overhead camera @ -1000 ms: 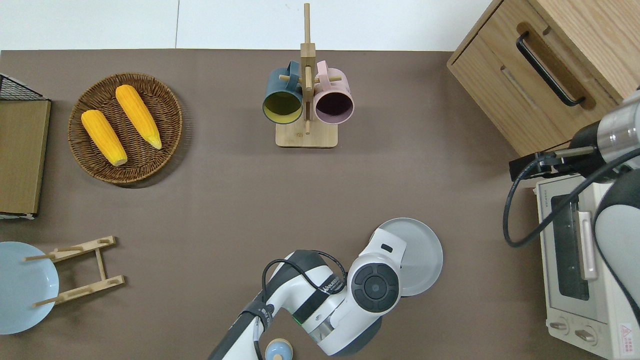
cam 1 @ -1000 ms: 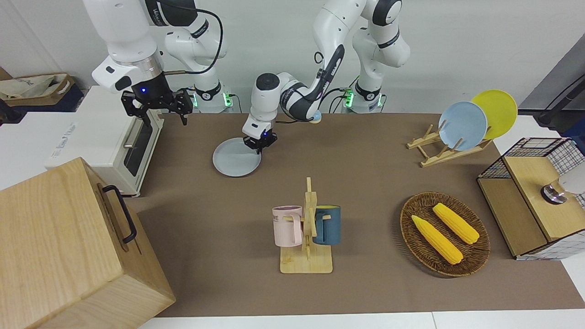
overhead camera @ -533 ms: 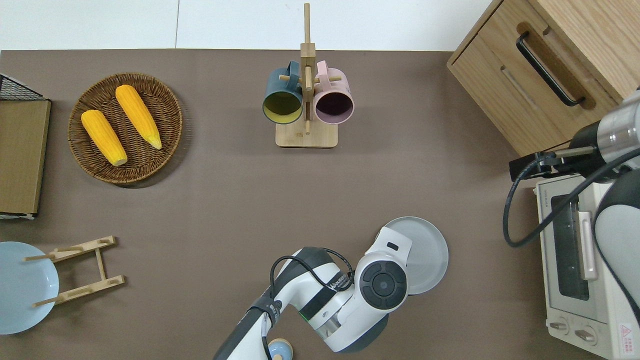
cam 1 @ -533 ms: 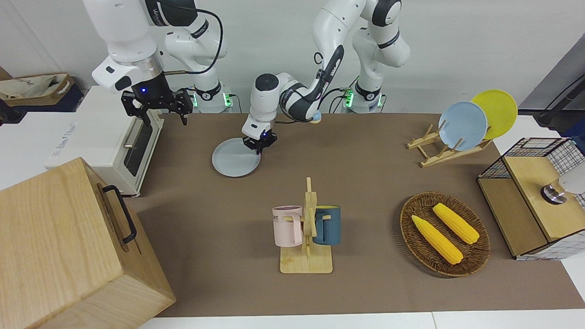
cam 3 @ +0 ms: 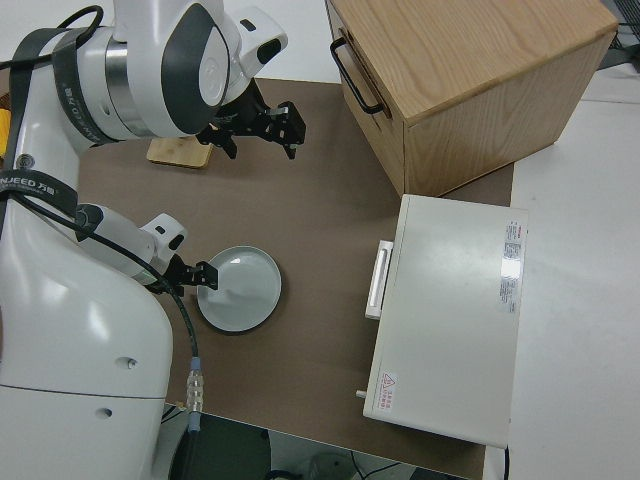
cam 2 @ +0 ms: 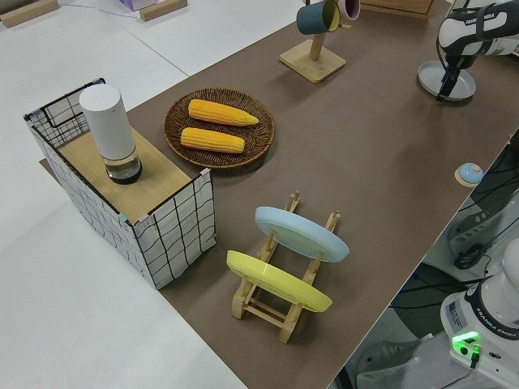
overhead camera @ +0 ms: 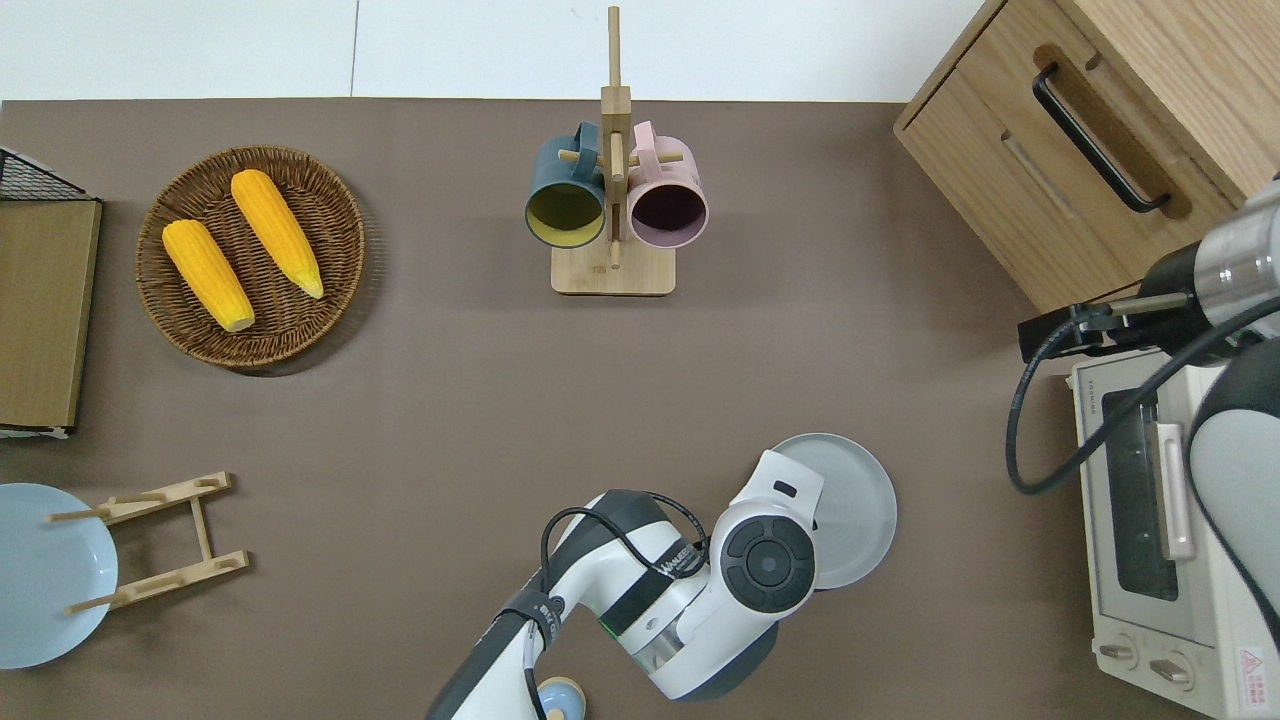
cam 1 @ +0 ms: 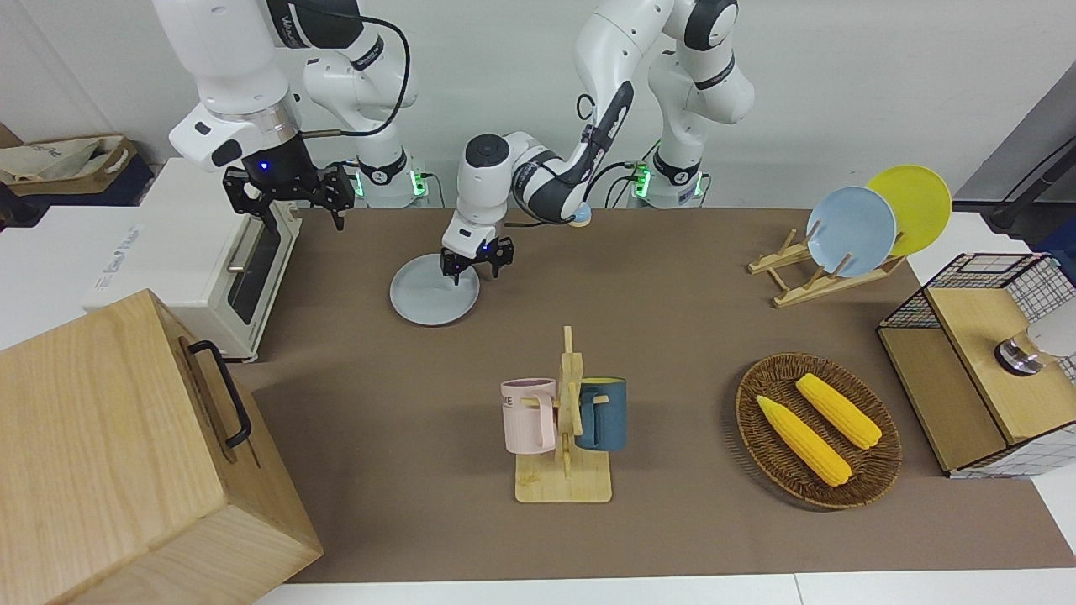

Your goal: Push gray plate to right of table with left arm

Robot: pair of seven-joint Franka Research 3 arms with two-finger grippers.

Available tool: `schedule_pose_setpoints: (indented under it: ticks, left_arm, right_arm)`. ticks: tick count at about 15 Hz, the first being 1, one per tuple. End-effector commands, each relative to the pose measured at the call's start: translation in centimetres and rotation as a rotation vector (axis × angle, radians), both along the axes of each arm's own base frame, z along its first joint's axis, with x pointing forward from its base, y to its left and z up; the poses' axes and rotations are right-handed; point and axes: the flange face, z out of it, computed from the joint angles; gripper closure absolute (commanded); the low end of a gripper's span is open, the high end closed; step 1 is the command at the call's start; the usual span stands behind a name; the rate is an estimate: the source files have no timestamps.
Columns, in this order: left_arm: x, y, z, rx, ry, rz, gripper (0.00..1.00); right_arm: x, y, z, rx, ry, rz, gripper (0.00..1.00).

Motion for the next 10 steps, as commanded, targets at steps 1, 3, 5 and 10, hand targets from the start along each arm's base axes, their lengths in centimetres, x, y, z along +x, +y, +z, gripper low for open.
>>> schedule_pose_setpoints:
  ticks: [1, 3, 5, 10]
  left_arm:
    - [0.6, 0.0, -0.3, 0.027, -0.002, 0.007, 0.01]
    - [0.9, 0.4, -0.1, 0.038, 0.002, -0.007, 0.01]
    - [1.5, 1.3, 0.3, 0.057, 0.009, -0.053, 0.01]
    - [4.9, 6.7, 3.1, 0.086, 0.029, -0.102, 0.01]
  right_arm:
    - [-0.3, 0.0, 0.4, 0.006, 0.002, -0.004, 0.017]
    - [-0.3, 0.0, 0.3, 0.006, 0.004, -0.004, 0.017]
    - [-0.3, 0.0, 0.3, 0.006, 0.004, -0.004, 0.017]
    - [-0.3, 0.0, 0.3, 0.006, 0.004, -0.004, 0.017]
